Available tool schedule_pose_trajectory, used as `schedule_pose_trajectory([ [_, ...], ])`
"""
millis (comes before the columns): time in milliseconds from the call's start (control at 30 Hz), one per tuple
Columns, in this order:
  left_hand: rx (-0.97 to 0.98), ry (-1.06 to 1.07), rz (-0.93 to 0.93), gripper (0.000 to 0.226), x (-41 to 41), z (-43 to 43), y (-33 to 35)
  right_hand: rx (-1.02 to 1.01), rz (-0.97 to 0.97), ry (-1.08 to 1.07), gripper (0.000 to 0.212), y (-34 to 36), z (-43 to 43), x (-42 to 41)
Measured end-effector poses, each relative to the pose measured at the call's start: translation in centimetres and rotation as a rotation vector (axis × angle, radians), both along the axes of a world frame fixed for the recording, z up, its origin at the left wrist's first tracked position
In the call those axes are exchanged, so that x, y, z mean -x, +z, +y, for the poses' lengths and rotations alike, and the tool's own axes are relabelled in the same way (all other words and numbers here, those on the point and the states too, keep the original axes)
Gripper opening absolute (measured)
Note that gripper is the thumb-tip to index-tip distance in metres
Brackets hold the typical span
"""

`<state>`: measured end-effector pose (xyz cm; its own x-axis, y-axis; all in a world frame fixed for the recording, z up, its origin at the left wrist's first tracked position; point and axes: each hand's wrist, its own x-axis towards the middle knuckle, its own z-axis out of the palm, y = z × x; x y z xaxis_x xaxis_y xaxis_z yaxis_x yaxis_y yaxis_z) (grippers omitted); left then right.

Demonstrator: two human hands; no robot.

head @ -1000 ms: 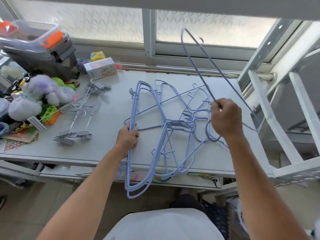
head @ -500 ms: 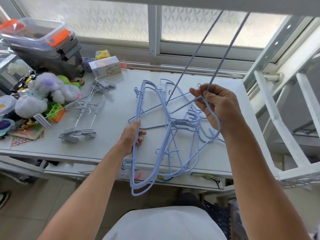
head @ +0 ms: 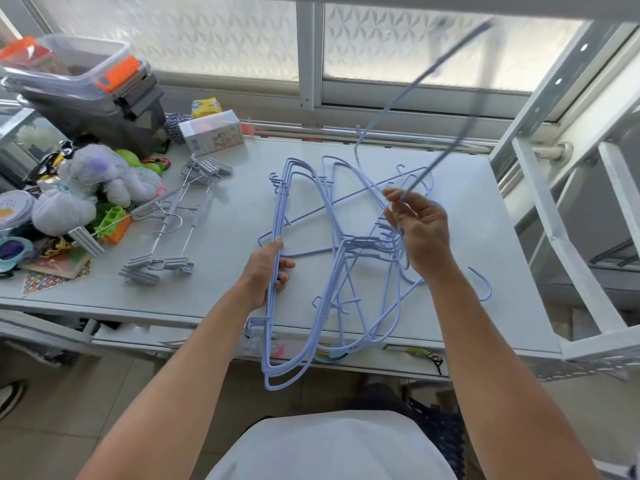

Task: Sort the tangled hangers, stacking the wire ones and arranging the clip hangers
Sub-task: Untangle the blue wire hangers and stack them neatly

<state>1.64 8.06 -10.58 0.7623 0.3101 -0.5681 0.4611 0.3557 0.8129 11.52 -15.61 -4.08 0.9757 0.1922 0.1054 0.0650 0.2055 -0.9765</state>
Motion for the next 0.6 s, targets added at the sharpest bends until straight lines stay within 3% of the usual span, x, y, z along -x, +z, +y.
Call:
schedule_pose_trajectory([
  [233,0.267,-0.032,-0.008,0.067,0.4,1.3,0.6,0.741,-0.416,0.266,0.038,-3.7,0.8,-0.5],
  [333,0.295,-0.111,-0.008,0.078,0.7,2.0,1.1,0.951,-0.527,0.353,0.04,-4.5,1.3,-0.4],
  [433,0.192,-0.189,0.006,0.066,0.7,1.4,1.5,1.0,-0.592,0.385,0.038,-4.9,2.2,0.4],
  [533,-0.06,-0.186,-0.003,0.026,0.6,0.3,1.1,1.004,-0.652,0.319,0.033,-5.1,2.7,0.9],
  [600,-0.143,-0.124,0.003,0.018,0.4,-0.1,0.8,1.057,-0.576,0.23,0.044,-4.8,2.3,0.6],
])
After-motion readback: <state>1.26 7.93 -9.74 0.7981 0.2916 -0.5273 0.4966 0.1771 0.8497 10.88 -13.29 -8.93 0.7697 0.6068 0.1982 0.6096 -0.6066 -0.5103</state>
